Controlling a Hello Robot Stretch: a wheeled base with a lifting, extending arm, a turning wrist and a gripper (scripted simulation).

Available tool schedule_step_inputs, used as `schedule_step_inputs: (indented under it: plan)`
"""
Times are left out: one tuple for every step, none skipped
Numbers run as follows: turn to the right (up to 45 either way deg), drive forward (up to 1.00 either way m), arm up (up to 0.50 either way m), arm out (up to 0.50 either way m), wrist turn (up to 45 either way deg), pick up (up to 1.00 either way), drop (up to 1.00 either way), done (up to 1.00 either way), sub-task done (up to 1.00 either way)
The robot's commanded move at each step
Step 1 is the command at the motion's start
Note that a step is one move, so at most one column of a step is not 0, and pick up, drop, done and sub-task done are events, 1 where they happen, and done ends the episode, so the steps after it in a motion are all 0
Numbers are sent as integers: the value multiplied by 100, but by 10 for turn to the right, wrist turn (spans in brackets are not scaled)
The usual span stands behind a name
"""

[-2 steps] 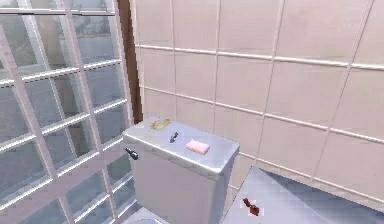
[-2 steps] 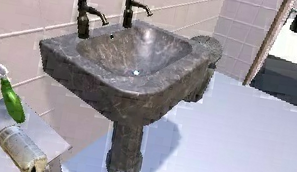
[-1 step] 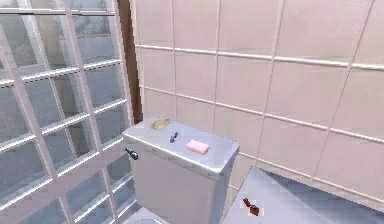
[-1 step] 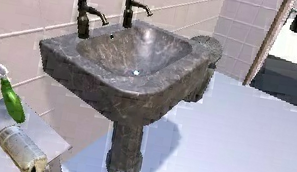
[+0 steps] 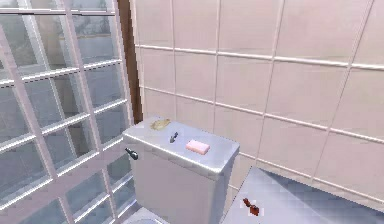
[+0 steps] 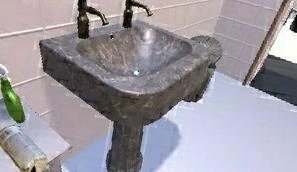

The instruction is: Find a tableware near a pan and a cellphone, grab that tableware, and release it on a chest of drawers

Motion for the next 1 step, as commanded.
schedule_step_inputs:
  plan:
    - [-450,0,0,0,0,0,0,0,0]
